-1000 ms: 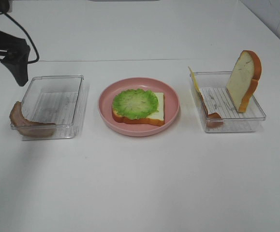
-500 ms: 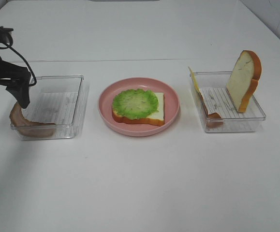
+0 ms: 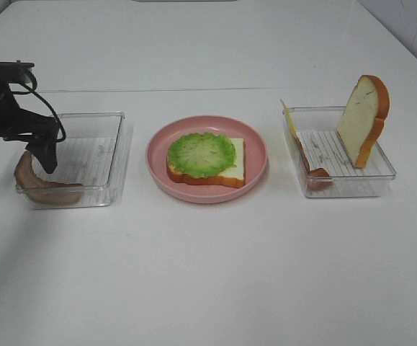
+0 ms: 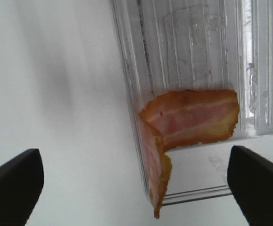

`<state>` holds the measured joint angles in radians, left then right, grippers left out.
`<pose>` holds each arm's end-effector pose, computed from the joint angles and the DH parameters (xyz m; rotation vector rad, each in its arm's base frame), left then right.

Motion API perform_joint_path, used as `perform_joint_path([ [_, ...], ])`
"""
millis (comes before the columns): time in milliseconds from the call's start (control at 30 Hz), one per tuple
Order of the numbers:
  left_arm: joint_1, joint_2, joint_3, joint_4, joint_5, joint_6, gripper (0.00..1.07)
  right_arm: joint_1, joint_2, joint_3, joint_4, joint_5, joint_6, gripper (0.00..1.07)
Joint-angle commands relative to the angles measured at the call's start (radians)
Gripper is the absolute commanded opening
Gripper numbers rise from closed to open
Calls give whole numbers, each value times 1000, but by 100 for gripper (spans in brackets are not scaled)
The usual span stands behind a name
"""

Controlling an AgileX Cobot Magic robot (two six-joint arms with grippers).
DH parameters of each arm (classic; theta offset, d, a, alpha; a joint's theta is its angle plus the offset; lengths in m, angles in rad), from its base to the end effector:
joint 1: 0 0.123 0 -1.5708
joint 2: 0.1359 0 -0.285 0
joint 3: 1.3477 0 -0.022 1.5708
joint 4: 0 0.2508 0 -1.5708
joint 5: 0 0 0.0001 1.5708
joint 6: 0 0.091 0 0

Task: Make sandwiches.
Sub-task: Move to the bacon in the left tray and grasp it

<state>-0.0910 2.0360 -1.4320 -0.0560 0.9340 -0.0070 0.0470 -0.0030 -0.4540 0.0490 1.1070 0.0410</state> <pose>0.3989 -0.0405 0.1630 0.0807 3.0220 -0.0799 -0.0026 0.0039 0.2609 -0.0088 2.1345 0.1114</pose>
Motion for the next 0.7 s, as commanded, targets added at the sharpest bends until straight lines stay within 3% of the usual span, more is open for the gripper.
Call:
perform_joint_path([
  [33,-3,5,6,-7,-2,-2,92,-1,-22,4,-1,-8,-8,79],
  [267,-3,5,6,-10,-3,-2,69,-1,-22,4,-1,-8,-8,79],
  [500,-3,5,6,-10,-2,-2,56,-1,-22,4,-1,-8,-8,79],
  [567,-3,5,6,-11,-2,-2,42,-1,-22,4,-1,-8,-8,79],
  [700,-3,5,6,-15,-2,7,33,-1,-22,4,-1,-8,-8,79],
])
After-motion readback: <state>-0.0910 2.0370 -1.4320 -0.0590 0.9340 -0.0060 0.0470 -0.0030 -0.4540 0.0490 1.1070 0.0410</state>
